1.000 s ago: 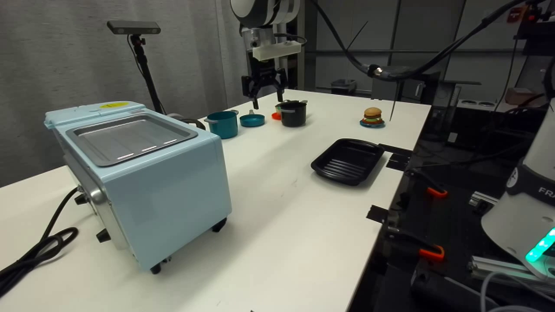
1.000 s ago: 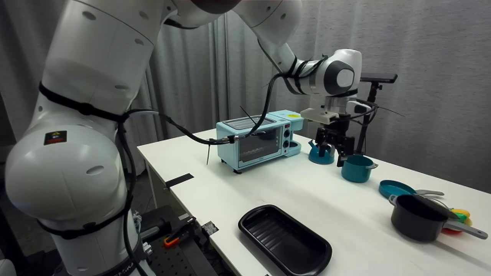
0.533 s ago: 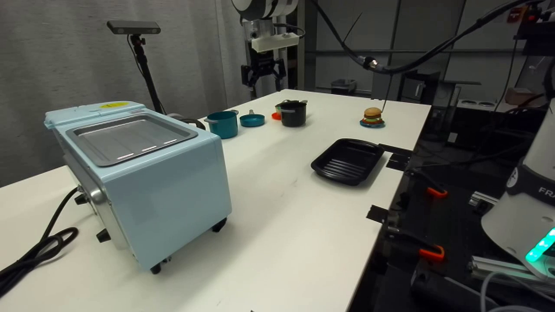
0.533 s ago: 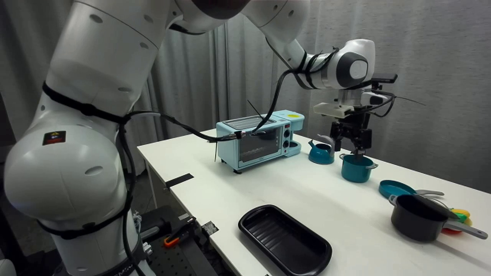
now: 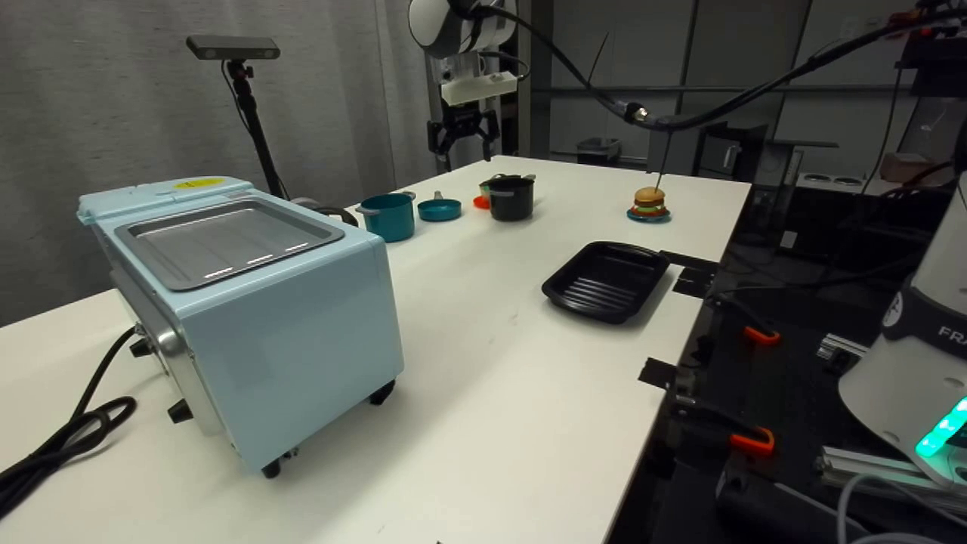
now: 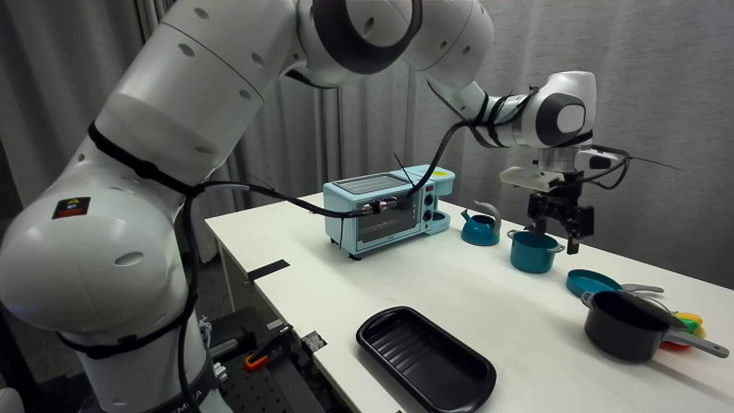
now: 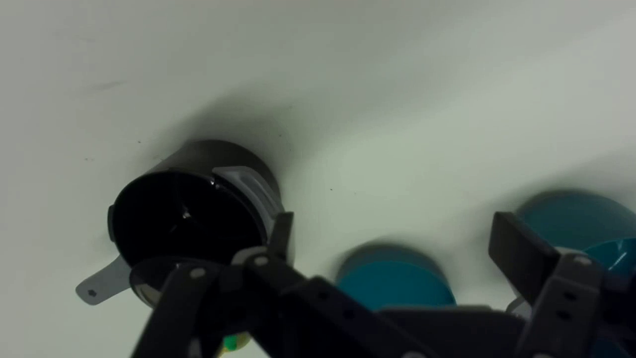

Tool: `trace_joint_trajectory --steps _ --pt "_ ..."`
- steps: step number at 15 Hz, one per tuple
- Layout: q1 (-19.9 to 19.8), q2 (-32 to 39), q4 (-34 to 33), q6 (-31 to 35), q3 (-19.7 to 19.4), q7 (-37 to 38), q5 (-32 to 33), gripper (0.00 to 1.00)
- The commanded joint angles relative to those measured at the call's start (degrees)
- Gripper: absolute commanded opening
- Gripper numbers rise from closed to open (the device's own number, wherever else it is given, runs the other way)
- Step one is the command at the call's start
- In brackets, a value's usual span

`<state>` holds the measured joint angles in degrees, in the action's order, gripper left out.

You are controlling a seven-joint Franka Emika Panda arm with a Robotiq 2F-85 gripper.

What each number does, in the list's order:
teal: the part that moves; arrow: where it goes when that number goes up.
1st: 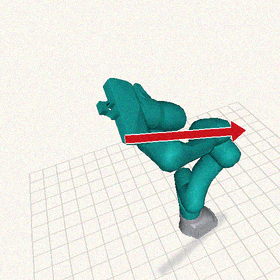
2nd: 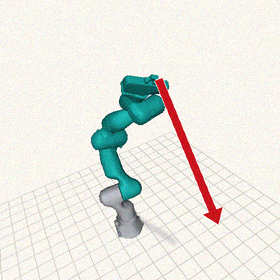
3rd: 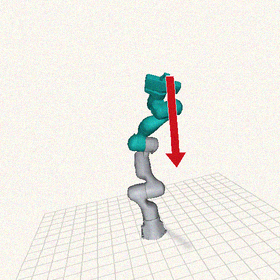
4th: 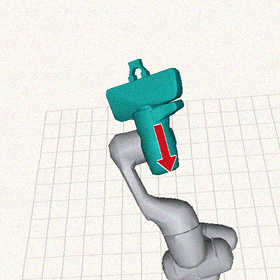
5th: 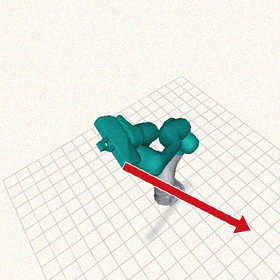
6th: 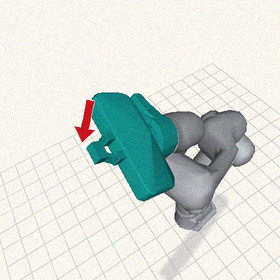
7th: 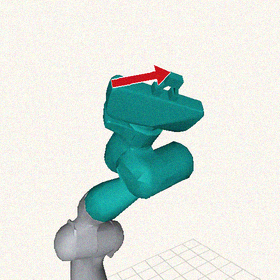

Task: Pick up the lid of the small black pot

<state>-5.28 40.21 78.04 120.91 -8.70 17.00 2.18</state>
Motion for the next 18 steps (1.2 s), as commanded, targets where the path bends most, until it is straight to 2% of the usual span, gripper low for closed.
trace_joint_trajectory --steps 1,2,6,13,18 --pt "-1.8 6.7 -9.9 -3.4 -0.9 1.2 -0.8 1.00" --pt "-2.9 9.0 -14.2 -5.3 -1.2 0.9 -0.9 1.00" --pt "-5.4 14.4 -23.4 -8.9 -2.1 1.3 -0.8 1.00" --pt "-9.3 23.5 -37.3 -10.7 -2.7 3.6 -0.8 1.00" --pt "-10.6 26.4 -39.7 -8.0 -2.6 7.6 -0.9 1.00"
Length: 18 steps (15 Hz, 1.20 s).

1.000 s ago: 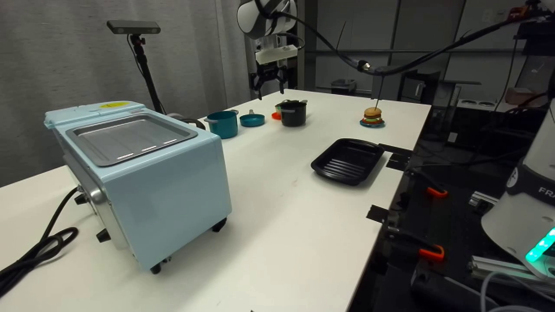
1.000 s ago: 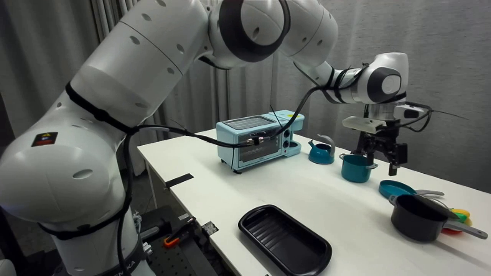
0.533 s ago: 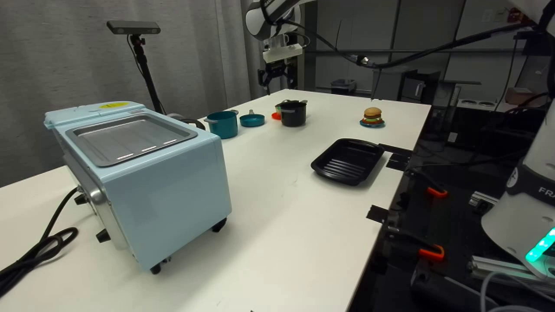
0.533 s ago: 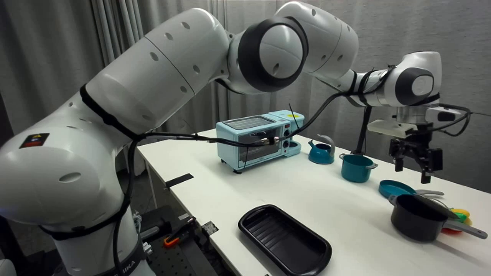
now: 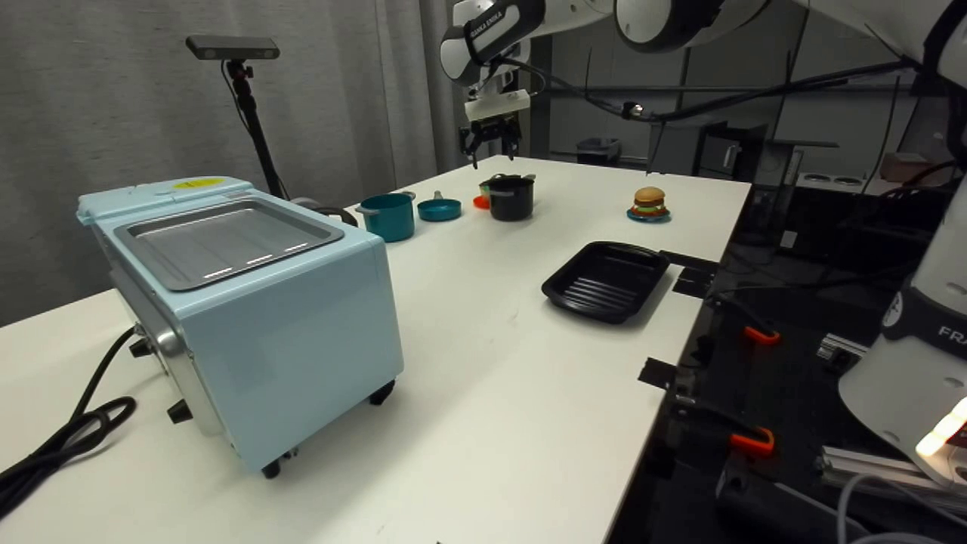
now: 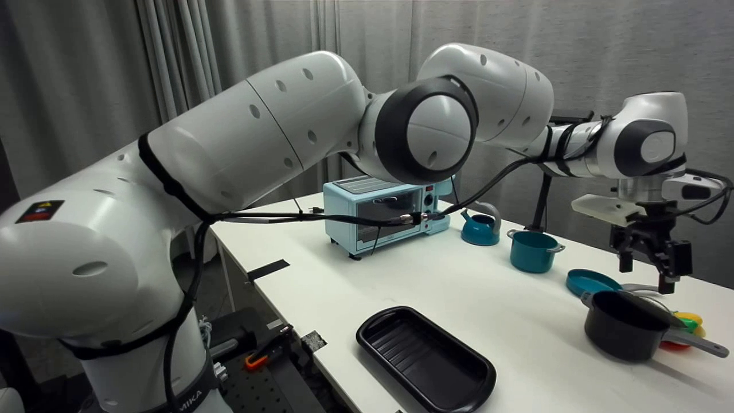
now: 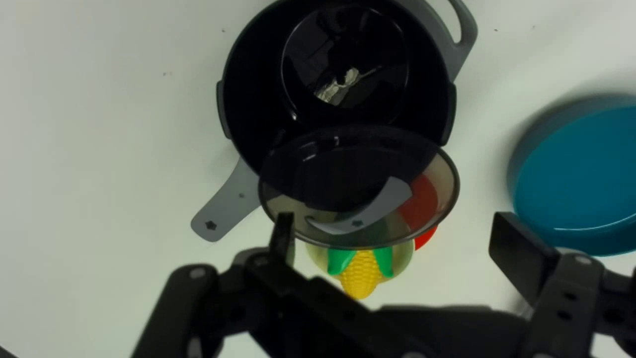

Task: Pick up the lid of the small black pot

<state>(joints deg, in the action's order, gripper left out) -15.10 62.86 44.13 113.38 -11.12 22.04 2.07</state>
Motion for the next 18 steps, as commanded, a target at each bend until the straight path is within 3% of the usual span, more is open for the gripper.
trace_joint_trajectory --steps 1,18 --pt "-0.8 4.0 -5.8 -0.4 -0.1 3.3 -0.7 1.00" --pt "0.9 2.7 1.1 6.9 -0.5 7.4 0.4 1.00"
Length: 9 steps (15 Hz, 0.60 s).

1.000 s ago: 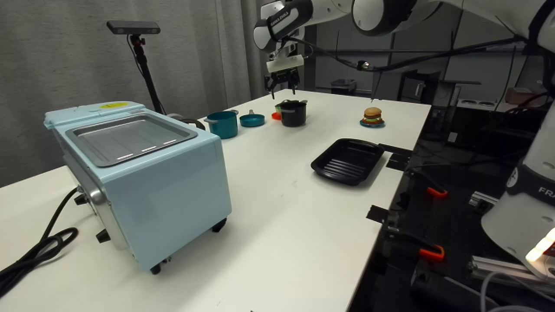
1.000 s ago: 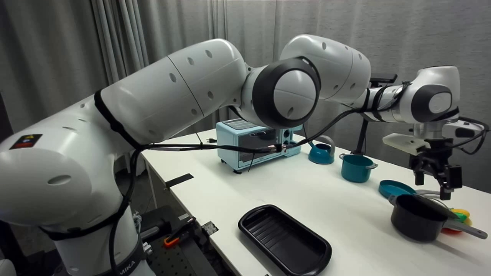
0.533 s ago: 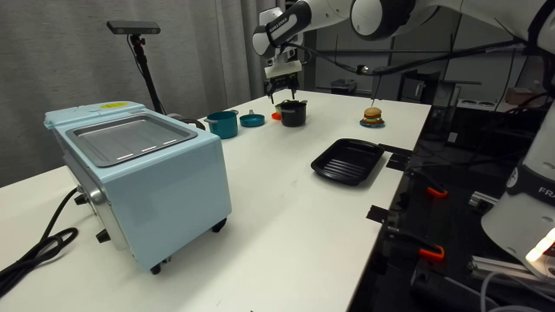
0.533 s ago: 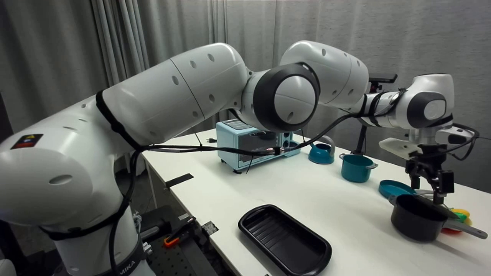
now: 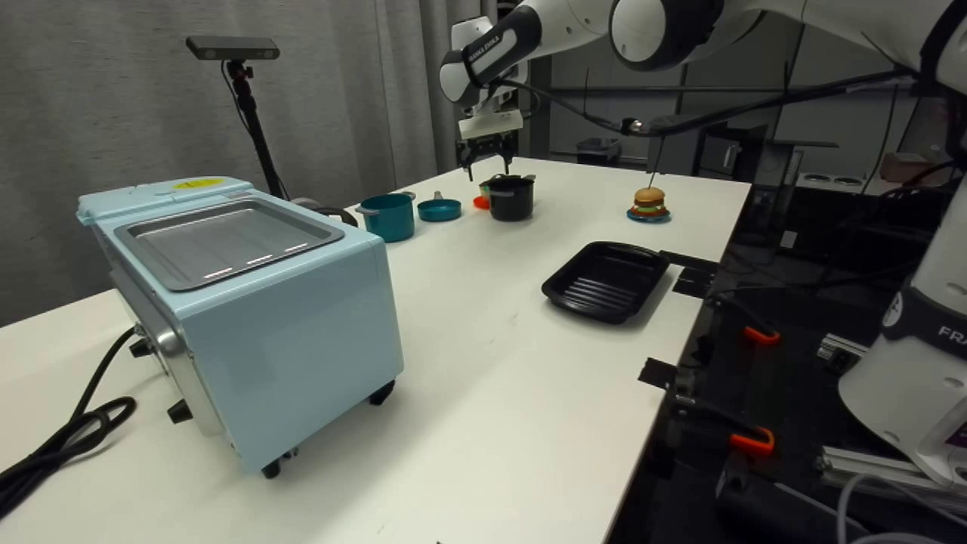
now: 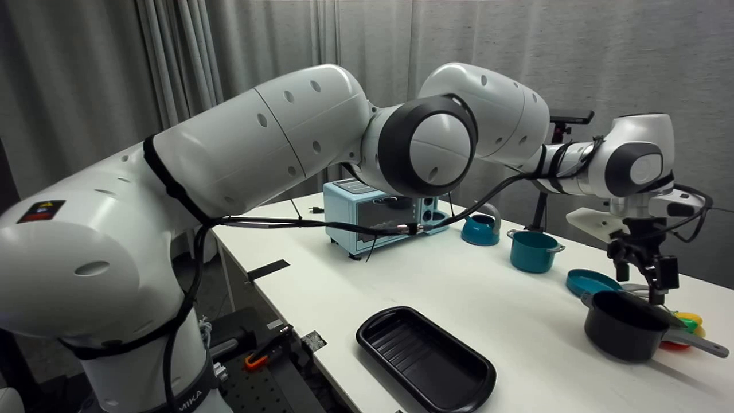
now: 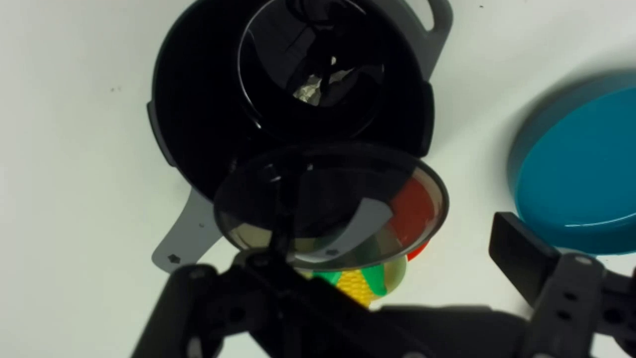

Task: Pick up the lid of the small black pot

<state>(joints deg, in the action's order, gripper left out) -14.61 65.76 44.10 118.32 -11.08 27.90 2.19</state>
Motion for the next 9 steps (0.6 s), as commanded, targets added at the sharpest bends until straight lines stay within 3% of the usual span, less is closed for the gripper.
trace_joint_trajectory --steps 1,2,4,9 --pt "0.5 -0.3 1.5 2.5 -0.5 1.6 0.3 1.00" --pt "0.6 -0.4 1.9 3.1 -0.6 1.7 0.4 1.00" --pt "0.6 -0.6 2.5 4.0 -0.6 1.9 0.4 0.72" --pt "0.5 -0.9 2.7 5.0 -0.5 2.0 0.2 0.34"
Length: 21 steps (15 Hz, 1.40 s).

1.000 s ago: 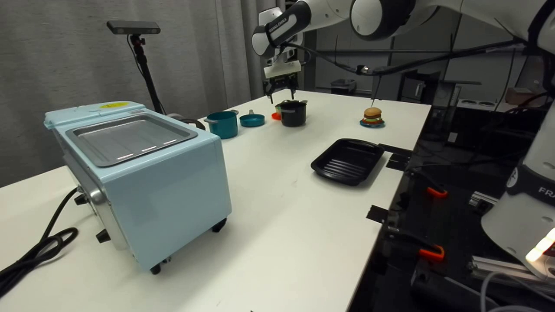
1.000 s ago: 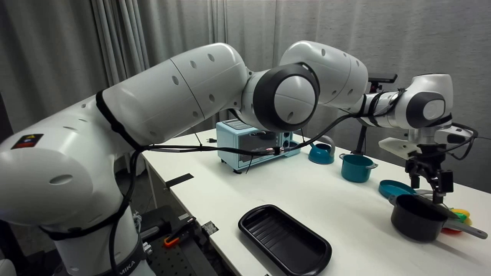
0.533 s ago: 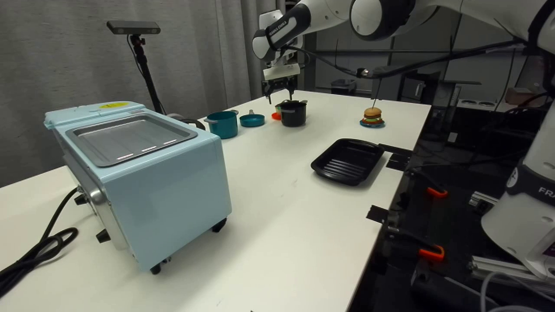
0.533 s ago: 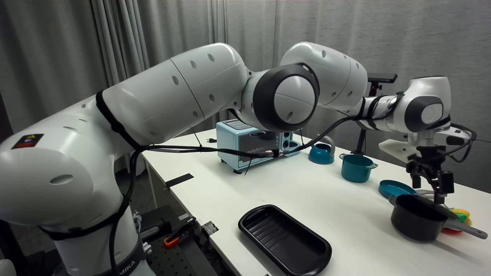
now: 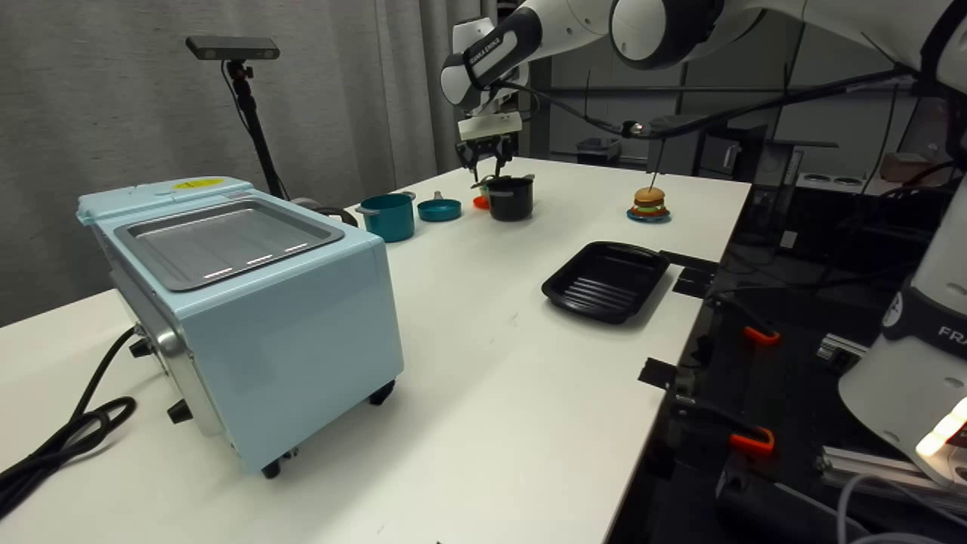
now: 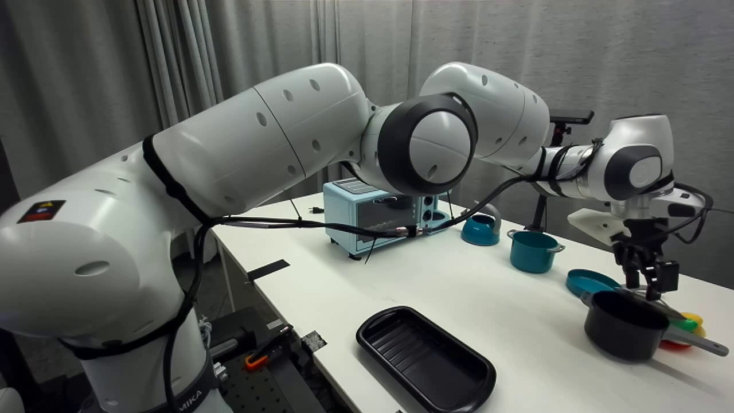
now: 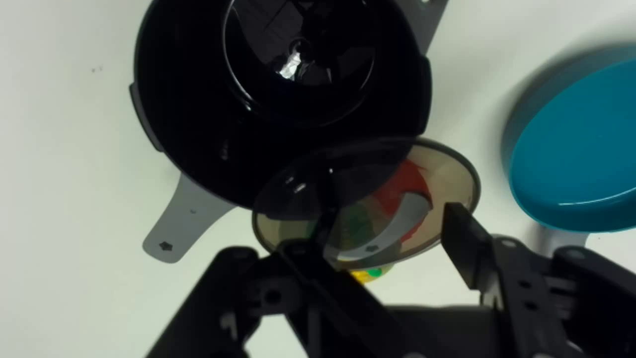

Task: Pick up the lid of the small black pot

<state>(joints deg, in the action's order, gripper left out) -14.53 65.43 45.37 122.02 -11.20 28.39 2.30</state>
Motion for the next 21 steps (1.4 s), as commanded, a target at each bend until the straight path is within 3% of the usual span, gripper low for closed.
trace_joint_trajectory --steps 1,4,5,9,21 --pt "0.4 -0.6 1.5 1.4 -0.3 1.5 0.0 0.25" --pt "0.3 -0.6 1.5 1.9 0.1 1.6 -0.4 0.04" --pt "0.4 -0.8 1.6 1.9 0.2 1.6 -0.5 0.01" --pt "0.4 -0.6 1.5 3.1 0.5 1.7 -0.7 0.00" --pt "-0.6 -0.8 5.1 14.9 4.0 -0.1 -3.4 0.00"
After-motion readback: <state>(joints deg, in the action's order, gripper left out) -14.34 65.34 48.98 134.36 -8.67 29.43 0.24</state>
